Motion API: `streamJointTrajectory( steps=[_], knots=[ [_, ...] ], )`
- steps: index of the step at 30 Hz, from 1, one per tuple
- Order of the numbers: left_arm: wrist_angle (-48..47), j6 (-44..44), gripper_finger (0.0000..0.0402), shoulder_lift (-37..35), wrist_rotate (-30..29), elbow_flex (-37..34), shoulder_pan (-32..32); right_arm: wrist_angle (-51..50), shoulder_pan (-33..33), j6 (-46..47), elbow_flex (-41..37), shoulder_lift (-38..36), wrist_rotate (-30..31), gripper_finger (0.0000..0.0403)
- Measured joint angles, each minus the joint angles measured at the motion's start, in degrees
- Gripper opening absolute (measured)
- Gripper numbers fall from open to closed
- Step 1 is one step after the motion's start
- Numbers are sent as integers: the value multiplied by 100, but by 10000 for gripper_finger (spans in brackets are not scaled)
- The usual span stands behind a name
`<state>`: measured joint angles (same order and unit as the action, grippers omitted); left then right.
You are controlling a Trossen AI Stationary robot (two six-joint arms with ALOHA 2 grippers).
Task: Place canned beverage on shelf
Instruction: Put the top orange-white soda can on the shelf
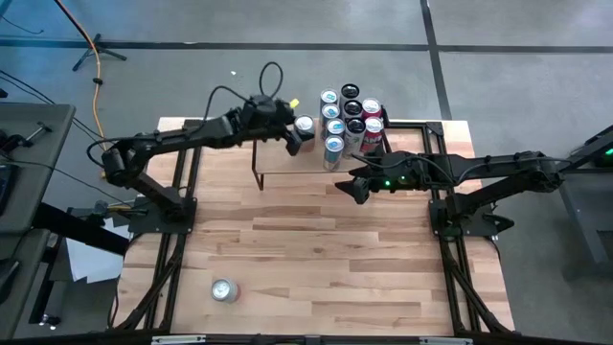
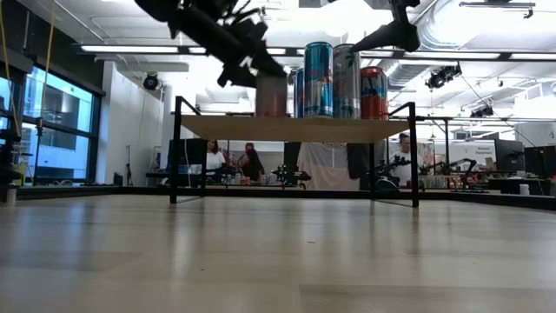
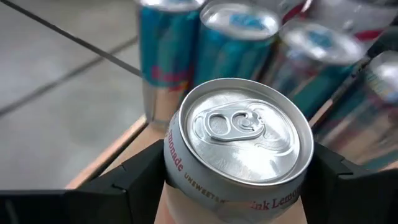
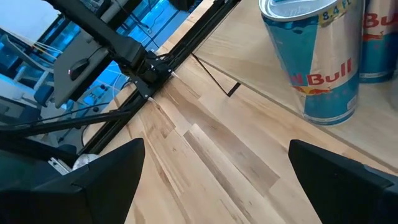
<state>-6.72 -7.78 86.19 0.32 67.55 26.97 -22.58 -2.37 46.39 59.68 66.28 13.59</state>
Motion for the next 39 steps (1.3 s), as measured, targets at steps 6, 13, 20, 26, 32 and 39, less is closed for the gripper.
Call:
streamJointTrajectory(
  steps=[6,13,20,26,32,39],
  knots=[
    [429,-164,247,72,-1442,0,-580,-10,0,-255,0,2,149,385],
    [541,-405,248,222,-1978,0,-679,-76,0,-427,0,2,145,385],
    [880,-434,248,528,-2063,6,-662,-176,0,-446,0,2,135,385],
    [902,-423,248,566,-2037,15,-653,-245,0,-446,0,2,98,385],
    [872,-322,248,538,-2030,15,-659,-252,0,-448,0,2,98,385],
    [959,-211,248,538,-2035,2,-659,-264,0,-441,0,2,98,385]
  ],
)
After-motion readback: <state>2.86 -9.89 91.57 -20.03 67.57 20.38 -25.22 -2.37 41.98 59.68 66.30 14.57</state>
